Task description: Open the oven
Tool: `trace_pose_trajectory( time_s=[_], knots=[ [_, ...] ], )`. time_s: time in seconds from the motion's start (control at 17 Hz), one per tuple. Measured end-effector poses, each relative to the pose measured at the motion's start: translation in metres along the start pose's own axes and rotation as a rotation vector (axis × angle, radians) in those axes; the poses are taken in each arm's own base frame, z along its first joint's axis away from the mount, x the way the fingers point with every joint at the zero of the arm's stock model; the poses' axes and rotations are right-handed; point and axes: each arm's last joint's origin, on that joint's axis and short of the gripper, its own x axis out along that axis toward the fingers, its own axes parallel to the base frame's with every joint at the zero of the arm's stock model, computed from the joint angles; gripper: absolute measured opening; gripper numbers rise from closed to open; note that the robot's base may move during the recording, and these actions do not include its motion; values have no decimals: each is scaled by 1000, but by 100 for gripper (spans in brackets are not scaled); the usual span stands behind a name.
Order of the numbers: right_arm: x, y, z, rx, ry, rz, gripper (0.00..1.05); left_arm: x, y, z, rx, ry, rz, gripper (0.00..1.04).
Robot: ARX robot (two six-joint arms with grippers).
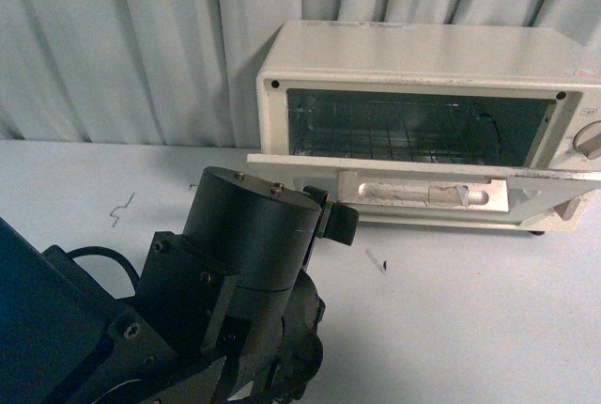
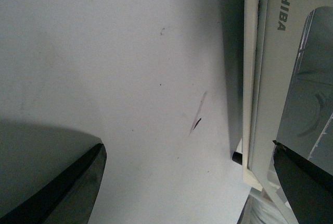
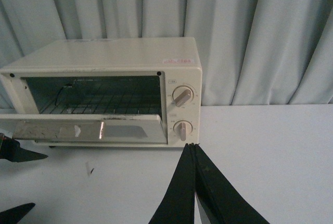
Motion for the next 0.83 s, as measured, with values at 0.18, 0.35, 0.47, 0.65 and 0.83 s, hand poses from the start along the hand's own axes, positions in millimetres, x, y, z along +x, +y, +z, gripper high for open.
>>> trace_pose_trajectory(
  time_s=[0.18, 0.35, 0.47, 0.65, 0.83],
  knots=[
    [0, 0, 0, 0, -3, 0, 2, 0, 0, 0, 0, 2, 0, 98],
    [0, 0, 0, -2, -3, 0, 2, 0, 0, 0, 0, 2, 0, 98],
    [0, 0, 0, -2, -3, 0, 23, 0, 0, 0, 0, 2, 0, 98],
    [0, 0, 0, -2, -3, 0, 54, 0, 0, 0, 0, 2, 0, 98],
    [0, 0, 0, -2, -3, 0, 85, 0, 0, 0, 0, 2, 0, 98]
  ],
)
